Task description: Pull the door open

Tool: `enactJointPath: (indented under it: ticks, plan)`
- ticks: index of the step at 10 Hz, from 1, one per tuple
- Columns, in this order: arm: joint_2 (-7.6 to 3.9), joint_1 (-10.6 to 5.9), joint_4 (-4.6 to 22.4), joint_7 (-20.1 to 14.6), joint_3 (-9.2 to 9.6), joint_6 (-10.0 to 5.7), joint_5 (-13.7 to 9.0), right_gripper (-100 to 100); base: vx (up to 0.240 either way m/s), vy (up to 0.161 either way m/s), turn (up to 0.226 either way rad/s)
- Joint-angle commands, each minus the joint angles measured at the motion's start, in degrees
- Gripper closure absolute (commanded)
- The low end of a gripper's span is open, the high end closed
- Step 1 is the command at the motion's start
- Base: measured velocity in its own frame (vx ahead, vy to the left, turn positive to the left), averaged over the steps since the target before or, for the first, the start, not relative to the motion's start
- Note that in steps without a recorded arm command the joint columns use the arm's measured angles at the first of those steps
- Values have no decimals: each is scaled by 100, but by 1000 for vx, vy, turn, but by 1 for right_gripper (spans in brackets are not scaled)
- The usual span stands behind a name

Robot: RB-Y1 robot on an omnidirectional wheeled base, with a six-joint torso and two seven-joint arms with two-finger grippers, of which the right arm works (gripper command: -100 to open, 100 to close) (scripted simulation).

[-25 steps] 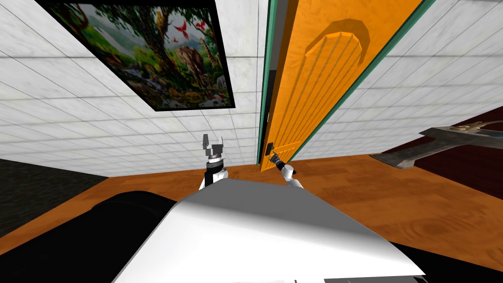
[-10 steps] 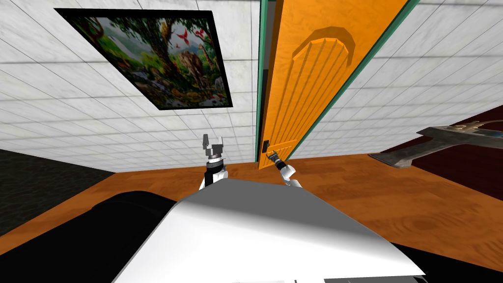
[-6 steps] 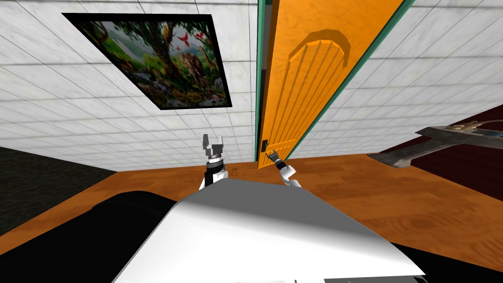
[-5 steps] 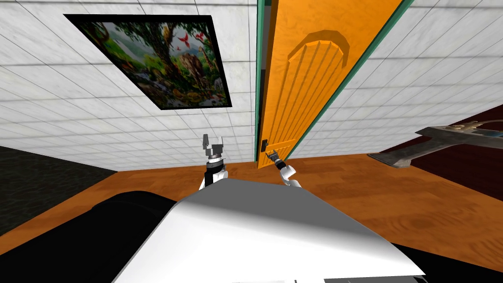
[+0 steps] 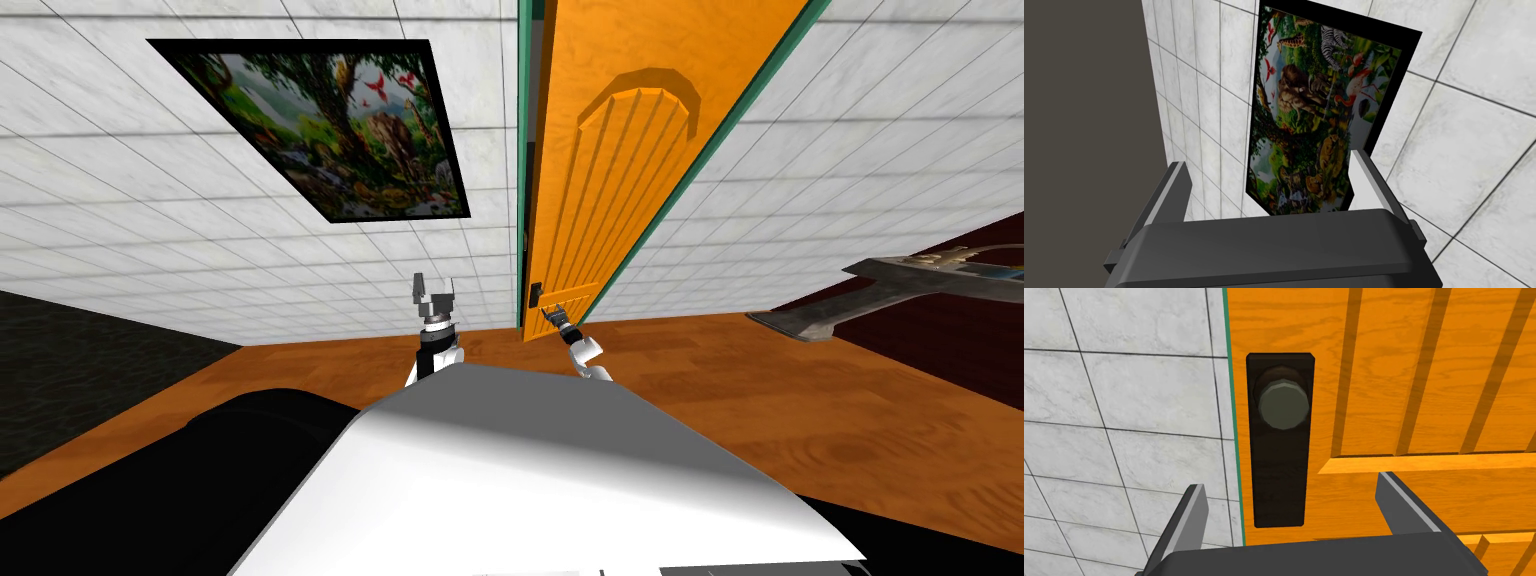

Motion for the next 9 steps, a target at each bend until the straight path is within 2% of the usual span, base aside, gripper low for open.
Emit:
enactJointPath:
  ticks: [1,2,4,6,9]
  plan:
    - [20,-14,22,-59,-19,87,-187,-100,-31,-47,7]
    - [7,-9,3,-40,-5,40,-111,-100,-16,-21,4]
    - [-256,-80,303,-154,-335,317,-222,-100,140,173,182]
    - [-378,-113,443,-202,-489,442,-267,-100,150,154,82]
    - [-696,-199,807,-327,-889,766,-385,-100,165,151,148]
